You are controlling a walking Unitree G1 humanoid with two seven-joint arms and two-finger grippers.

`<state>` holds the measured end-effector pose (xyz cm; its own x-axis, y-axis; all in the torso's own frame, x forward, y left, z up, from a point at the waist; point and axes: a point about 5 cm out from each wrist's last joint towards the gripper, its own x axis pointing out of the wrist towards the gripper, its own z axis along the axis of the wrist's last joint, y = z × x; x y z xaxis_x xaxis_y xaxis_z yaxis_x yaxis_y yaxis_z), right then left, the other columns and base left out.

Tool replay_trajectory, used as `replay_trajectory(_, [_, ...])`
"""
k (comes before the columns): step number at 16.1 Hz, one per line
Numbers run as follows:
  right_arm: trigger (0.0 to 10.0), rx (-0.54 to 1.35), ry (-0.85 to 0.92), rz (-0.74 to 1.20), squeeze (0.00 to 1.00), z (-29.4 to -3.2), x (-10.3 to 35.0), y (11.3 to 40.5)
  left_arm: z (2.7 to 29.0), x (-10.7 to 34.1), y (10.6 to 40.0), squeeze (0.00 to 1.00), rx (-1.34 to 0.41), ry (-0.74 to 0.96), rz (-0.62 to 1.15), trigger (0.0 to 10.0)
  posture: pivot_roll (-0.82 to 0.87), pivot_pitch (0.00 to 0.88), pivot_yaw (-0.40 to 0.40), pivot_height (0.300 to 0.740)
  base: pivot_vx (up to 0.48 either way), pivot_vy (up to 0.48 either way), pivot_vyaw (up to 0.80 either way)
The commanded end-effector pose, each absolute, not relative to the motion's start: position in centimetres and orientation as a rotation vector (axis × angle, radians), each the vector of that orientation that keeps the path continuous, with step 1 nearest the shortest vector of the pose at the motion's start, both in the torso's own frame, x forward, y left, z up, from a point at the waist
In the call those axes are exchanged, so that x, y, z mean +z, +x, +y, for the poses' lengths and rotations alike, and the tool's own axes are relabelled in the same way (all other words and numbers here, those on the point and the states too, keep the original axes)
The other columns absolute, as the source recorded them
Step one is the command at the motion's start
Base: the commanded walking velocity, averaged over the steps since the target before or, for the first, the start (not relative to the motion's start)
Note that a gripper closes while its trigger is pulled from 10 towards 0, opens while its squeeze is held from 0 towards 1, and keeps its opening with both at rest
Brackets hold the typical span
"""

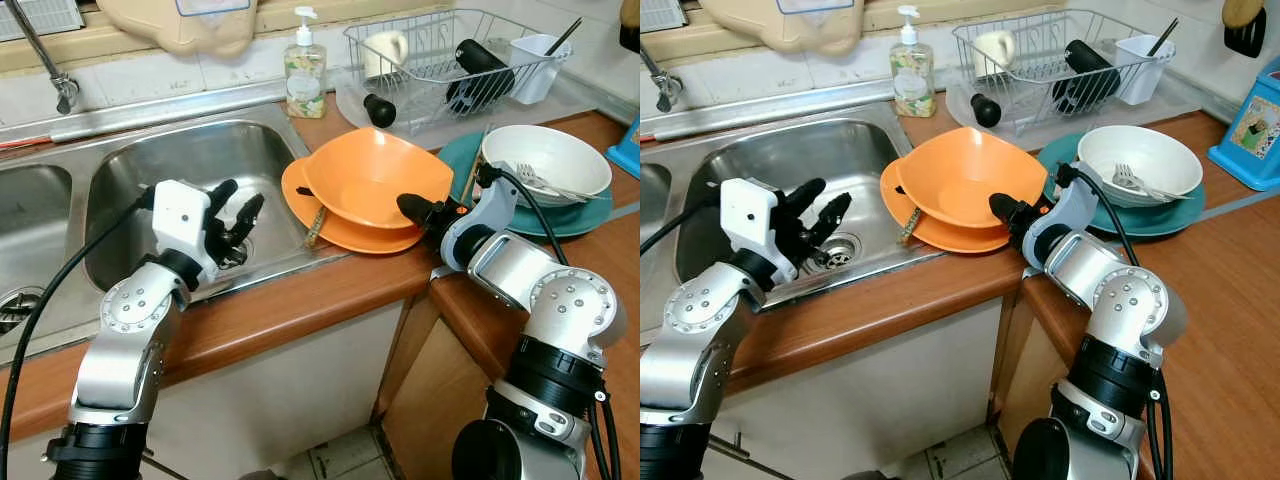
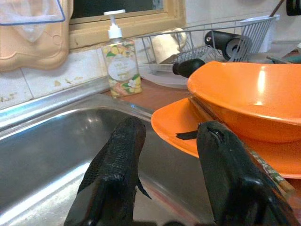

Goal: Kitchen organization

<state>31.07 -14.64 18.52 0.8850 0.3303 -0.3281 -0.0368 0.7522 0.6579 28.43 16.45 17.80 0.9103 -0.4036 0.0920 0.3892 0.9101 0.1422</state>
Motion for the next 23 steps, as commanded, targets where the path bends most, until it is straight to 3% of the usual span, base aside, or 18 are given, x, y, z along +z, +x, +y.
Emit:
replay_trajectory(1, [0.0,0.207,0.717,0.453,0.0,-14.6,18.5,31.2,16.4,18.0,28.5,0.0,-0.425,0.125,-0.118,10.0,-0.11,0.0,0.067,0.74,0.0,0.0,0.0])
replay_trajectory(12, [0.0,0.209,0.747,0.41,0.0,-14.6,19.0,31.7,16.3,18.1,28.8,0.0,-0.432,0.146,-0.125,10.0,-0.11,0.0,0.069,0.74,0.0,0.0,0.0])
replay_trajectory(17, [0.0,0.255,0.757,0.303,0.0,-14.4,20.6,31.9,17.0,18.7,29.6,0.0,-0.36,0.145,-0.146,10.0,-0.11,0.0,0.075,0.74,0.0,0.0,0.0])
replay_trajectory(23, [0.0,0.317,0.603,0.12,0.0,-14.7,23.8,31.8,16.9,19.3,30.1,0.0,-0.348,0.114,-0.154,10.0,-0.11,0.0,0.075,0.74,0.0,0.0,0.0])
